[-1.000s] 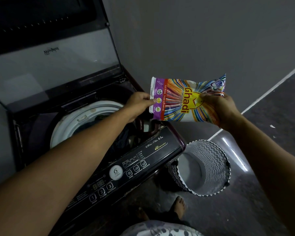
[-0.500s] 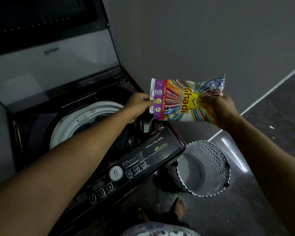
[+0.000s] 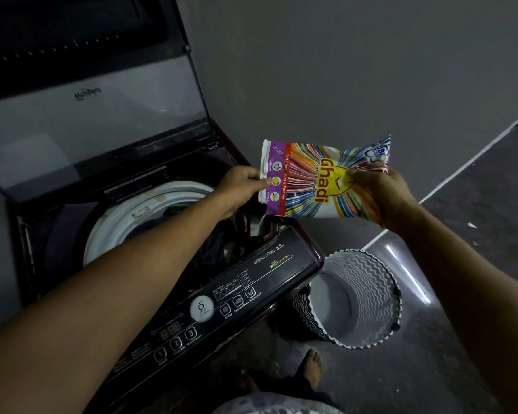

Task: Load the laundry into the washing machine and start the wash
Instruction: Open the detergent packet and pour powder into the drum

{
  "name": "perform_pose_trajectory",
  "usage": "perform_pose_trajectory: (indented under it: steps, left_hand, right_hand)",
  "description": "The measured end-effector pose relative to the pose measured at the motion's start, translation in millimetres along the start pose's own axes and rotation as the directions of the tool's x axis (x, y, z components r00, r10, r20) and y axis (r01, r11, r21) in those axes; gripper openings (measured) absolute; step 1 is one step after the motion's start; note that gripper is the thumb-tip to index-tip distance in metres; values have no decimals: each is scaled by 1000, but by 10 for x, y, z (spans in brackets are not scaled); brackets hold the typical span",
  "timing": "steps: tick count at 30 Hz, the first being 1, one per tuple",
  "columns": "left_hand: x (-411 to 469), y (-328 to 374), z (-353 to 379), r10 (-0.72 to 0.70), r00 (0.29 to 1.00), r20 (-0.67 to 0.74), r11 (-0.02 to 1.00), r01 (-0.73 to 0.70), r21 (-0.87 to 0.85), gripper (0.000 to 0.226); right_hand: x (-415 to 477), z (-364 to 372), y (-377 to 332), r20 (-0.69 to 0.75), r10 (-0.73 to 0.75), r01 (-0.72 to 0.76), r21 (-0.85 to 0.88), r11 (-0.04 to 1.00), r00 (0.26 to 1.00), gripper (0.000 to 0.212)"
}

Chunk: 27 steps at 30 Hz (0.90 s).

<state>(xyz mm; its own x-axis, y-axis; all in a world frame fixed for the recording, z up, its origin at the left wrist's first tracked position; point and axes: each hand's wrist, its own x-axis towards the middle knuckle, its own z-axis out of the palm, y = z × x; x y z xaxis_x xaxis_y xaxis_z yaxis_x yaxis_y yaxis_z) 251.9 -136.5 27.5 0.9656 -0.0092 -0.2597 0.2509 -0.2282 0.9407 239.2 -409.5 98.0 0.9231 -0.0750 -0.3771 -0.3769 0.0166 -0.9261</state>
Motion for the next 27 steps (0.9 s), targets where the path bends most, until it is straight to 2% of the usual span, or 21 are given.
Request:
perform_pose_trajectory:
  steps: [9,27]
  left_hand:
    - [-16,18,-15,13,1000,4,1000,-13,-6,18]
    - [-67,23,-55,27,1000,-9,1000,-27,2,18]
  right_hand:
    - [-10,20,-24,-18,-22,21,-20,1000,1000,12]
    - [24,25,-13,-1,-32,32,-24,999,999,19]
